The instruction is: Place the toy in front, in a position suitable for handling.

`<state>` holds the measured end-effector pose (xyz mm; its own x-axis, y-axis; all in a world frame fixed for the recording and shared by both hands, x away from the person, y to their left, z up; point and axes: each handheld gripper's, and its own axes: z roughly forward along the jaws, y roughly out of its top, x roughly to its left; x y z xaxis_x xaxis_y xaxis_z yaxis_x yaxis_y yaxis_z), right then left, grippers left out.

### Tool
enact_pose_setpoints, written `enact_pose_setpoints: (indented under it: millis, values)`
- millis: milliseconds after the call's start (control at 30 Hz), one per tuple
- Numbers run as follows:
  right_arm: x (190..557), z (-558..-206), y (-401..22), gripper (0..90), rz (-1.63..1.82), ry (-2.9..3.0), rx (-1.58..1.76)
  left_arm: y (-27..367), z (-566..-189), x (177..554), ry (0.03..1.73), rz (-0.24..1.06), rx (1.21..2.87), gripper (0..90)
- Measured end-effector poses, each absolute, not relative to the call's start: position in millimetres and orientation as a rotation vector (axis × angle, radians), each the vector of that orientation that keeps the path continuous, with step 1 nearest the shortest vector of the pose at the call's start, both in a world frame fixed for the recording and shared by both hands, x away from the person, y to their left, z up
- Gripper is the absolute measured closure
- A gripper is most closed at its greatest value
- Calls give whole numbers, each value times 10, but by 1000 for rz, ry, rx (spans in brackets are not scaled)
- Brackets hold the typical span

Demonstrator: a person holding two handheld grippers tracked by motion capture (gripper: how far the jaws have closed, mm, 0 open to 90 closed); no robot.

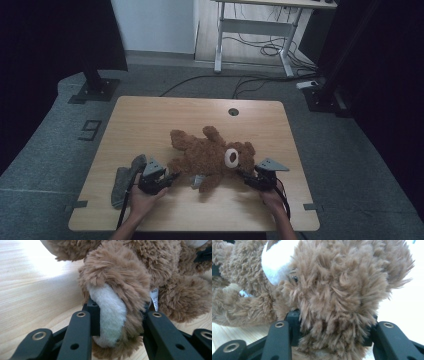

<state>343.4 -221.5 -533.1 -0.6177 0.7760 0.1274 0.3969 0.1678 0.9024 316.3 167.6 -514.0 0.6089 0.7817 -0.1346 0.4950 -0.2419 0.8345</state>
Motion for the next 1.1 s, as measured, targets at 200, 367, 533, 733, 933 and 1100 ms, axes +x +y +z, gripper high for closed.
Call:
enact_pose_setpoints:
  millis: [200, 367, 533, 733, 933, 1100]
  values:
    - [3446, -5355, -2216, 483, 1419, 2099, 1120, 1661, -5154, 3126, 1014, 393, 1923, 667]
    - [3479, -5388, -2242, 444, 1430, 2104, 1146, 1665, -5188, 3126, 1020, 390, 1913, 642]
    - [3501, -5408, -2247, 339, 1427, 2097, 1157, 1672, -5234, 3129, 1043, 393, 1907, 563]
    - [3441, -5411, -2255, 178, 1457, 2021, 1188, 1698, -5159, 3092, 1065, 422, 1917, 330]
    - [3435, -5419, -2262, 149, 1472, 2014, 1194, 1840, -5021, 3054, 1065, 420, 1894, 241]
    - [3395, -5385, -2276, 148, 1490, 1991, 1192, 1966, -4941, 3033, 1068, 427, 1880, 231]
